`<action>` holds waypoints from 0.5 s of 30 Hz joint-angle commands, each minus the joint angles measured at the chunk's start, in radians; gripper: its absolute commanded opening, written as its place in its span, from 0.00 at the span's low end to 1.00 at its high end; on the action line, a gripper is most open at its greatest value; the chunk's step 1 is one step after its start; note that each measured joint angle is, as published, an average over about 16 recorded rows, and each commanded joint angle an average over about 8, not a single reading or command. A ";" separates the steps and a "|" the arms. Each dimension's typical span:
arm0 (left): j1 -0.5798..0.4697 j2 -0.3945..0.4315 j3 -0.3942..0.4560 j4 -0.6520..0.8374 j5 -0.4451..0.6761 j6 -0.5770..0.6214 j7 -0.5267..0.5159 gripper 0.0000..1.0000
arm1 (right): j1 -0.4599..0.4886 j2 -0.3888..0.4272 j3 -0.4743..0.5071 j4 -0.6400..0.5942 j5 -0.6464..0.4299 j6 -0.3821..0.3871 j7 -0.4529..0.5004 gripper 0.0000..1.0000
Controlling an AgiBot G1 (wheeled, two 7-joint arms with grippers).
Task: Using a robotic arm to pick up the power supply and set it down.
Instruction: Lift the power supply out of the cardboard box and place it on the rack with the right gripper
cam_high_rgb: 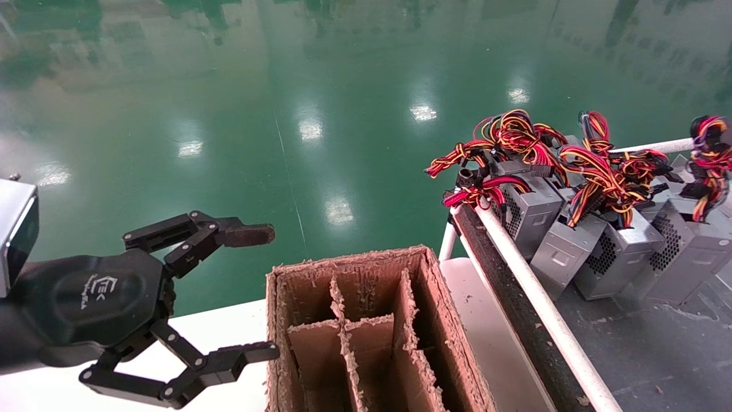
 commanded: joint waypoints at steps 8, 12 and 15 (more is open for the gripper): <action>0.000 0.000 0.000 0.000 0.000 0.000 0.000 1.00 | 0.013 -0.042 -0.012 0.002 -0.016 0.124 -0.006 0.00; 0.000 0.000 0.000 0.000 0.000 0.000 0.000 1.00 | 0.017 -0.057 -0.016 0.003 -0.022 0.159 -0.002 0.00; 0.000 0.000 0.000 0.000 0.000 0.000 0.000 1.00 | 0.016 -0.064 -0.019 0.007 -0.026 0.165 0.002 0.07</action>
